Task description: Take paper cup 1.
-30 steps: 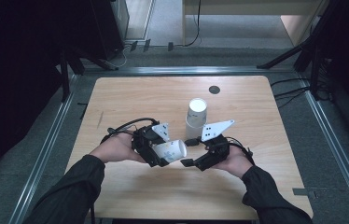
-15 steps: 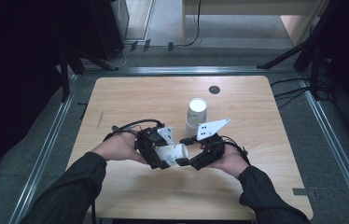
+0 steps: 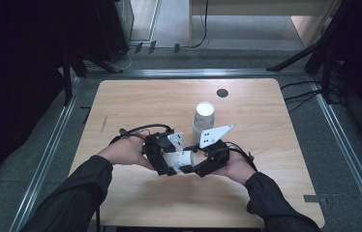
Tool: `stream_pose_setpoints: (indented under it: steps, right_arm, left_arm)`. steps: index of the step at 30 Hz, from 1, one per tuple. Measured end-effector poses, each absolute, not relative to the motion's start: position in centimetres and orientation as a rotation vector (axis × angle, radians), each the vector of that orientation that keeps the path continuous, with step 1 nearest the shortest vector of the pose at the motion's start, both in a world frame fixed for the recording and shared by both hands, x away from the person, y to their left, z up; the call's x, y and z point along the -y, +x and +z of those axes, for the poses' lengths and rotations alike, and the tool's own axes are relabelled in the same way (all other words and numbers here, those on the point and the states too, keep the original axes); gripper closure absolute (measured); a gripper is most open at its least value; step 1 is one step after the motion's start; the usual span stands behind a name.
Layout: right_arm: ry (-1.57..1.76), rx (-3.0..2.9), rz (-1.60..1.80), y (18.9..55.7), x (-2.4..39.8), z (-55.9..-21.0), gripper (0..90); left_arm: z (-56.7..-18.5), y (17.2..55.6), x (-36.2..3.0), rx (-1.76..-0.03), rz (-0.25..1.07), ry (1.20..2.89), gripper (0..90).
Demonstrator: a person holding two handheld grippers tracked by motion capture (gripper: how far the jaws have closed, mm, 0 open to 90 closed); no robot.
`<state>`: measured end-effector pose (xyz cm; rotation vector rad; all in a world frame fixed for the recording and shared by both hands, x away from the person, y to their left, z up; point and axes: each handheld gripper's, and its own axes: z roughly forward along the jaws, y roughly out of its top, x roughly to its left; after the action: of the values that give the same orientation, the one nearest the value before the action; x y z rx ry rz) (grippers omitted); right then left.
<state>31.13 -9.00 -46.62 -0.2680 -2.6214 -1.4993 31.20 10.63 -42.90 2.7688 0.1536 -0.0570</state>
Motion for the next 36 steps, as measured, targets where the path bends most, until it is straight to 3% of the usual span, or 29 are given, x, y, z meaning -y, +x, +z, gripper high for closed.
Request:
stream_pose_setpoints:
  steps: [12,20,36]
  right_arm:
    - [-0.257,2.626,-1.509,31.1,9.1,-46.2,34.5]
    - [-0.251,2.631,-1.532,31.2,9.5,-46.0,34.5]
    - [-0.277,2.577,-1.616,31.5,11.6,-45.3,34.5]
  left_arm:
    - [-42.7,31.3,-11.0,-0.173,-0.066,2.736,25.3]
    - [-42.5,31.4,-11.7,-0.217,-0.051,2.637,10.0]
    - [-44.0,30.5,-14.4,-0.345,-0.040,2.329,9.4]
